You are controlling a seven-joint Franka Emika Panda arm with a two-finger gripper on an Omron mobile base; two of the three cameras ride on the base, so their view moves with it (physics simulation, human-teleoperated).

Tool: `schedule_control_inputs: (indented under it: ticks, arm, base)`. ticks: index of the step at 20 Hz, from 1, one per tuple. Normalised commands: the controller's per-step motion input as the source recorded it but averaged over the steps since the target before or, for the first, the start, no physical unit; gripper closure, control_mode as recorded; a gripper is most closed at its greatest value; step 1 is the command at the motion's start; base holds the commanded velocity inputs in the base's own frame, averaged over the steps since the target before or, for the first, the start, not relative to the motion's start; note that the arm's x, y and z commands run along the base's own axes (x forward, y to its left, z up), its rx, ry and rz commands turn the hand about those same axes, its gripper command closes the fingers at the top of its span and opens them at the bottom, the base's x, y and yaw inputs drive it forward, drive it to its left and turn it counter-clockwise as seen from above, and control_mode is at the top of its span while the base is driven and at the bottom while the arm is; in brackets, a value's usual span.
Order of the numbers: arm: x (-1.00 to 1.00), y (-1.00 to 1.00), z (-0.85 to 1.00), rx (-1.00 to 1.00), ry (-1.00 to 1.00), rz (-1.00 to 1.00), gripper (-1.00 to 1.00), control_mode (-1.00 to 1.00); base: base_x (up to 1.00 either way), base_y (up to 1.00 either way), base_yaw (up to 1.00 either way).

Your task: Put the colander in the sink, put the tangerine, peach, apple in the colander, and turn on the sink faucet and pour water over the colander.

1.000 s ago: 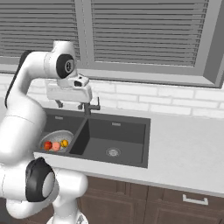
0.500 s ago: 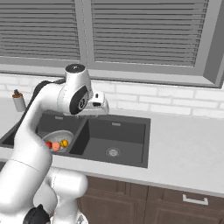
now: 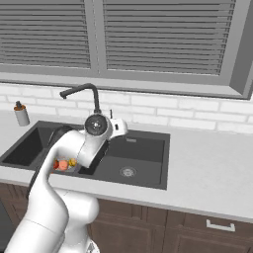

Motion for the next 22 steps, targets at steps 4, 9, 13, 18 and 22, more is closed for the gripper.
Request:
schedule_control_inputs:
  ticks: [4,9,13,18,22]
  arm:
    - [0.28,-0.08,0.0,0.2,-0.41,0.07,-1.0,-1.0]
    - [0.15,-0.03,0.0,0.22,-0.37,0.03,-1.0,-1.0]
    - [0.0,0.0,0.0,0.18,-0.18,0.01,-1.0,-1.0]
    - [0.0,0.18,0.12,0.05,0.03,-0.02,-1.0,-1.0]
    - [0.0,0.37,0.02,0.07,0.13,-0.01,-1.0,-1.0]
  base:
    - [0.0,0.0,0.0]
    - [0.0,0.0,0.0]
    - [0.0,0.0,0.0]
    - [0.0,0.0,0.0]
    - [0.0,0.0,0.0]
